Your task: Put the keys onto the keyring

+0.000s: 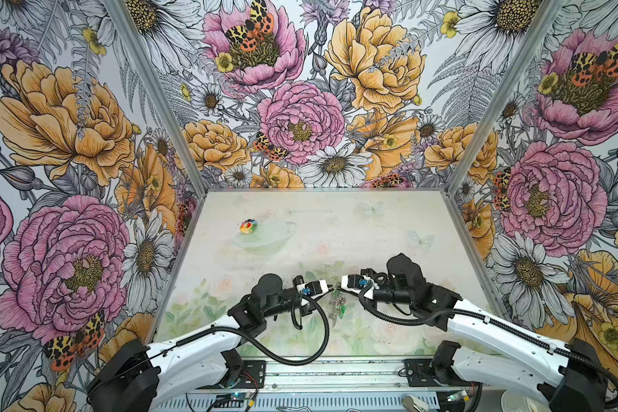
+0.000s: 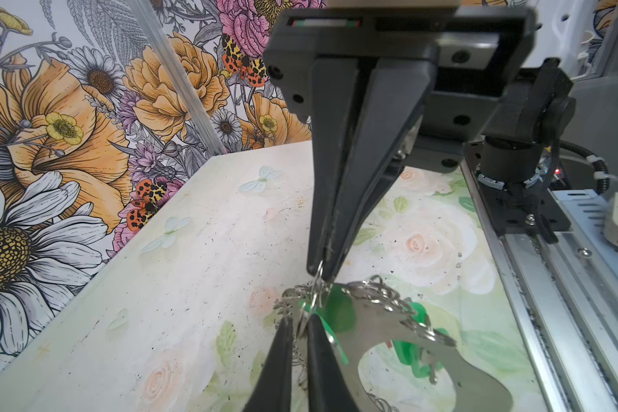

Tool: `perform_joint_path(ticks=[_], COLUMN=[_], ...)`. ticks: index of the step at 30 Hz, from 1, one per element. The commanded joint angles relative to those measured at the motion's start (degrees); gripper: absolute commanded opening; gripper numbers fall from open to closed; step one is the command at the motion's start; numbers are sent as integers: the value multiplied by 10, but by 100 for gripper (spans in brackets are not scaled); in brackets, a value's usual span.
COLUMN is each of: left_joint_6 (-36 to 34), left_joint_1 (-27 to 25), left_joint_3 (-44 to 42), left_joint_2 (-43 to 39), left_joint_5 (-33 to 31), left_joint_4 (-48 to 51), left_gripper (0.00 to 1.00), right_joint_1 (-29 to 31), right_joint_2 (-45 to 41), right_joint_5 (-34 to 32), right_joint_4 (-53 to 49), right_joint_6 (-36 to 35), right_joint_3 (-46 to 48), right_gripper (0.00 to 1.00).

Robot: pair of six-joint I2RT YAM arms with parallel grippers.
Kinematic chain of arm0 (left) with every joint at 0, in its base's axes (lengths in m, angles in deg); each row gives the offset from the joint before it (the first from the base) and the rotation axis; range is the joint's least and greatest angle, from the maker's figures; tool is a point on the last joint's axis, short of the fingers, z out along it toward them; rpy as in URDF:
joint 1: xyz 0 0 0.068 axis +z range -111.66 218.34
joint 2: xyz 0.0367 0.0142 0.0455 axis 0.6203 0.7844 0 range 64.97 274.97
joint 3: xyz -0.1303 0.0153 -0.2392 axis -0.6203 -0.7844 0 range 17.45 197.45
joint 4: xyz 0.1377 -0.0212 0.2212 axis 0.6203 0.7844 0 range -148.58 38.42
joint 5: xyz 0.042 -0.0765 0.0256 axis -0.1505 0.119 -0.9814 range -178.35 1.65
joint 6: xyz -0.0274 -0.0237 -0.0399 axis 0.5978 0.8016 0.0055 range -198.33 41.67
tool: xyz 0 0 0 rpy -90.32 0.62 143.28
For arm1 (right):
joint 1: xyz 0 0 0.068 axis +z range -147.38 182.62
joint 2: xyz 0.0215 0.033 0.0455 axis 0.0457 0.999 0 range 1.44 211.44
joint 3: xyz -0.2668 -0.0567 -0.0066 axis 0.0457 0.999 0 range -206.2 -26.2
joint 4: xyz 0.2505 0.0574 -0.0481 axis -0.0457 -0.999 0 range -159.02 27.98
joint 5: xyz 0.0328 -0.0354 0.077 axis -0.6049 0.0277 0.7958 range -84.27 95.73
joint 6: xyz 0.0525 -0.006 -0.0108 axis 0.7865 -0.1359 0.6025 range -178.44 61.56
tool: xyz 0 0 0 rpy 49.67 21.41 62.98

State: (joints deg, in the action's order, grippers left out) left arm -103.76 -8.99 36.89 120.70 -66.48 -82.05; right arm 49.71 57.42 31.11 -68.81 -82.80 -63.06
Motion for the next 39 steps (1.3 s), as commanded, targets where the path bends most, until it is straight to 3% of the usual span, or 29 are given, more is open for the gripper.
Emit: perform_joint_path(ticks=[1,5,20,26,35,36,39], left_joint_6=[8,12,1,-1,10,15,70], left_joint_1=[4,4,6,0,-11,-9,21], left_joint_3=[-2,-3,-14,-13,16,14,-12], left_joint_2=[6,10,48,49,65,59,31], left_joint_5=[7,7,-81,-25,29,22,16], left_joint_4=[-20,-23,-49,-49,-13,-17,-76], left_gripper=[6,0,0,0,0,1,17], right_joint_1=[-2,-3,-14,-13,4,5,4], right_joint_2=[-13,-18,-26,-12,30,32,24], right_joint_5=[13,-5,-45,-90,-108,-103,-87], right_joint_4=[61,88,212,319,404,399,367], right_joint_6=[25,48,131,197,204,198,173], right_joint_3=[6,13,42,66,82,83,84], right_gripper=[0,0,0,0,0,0,0])
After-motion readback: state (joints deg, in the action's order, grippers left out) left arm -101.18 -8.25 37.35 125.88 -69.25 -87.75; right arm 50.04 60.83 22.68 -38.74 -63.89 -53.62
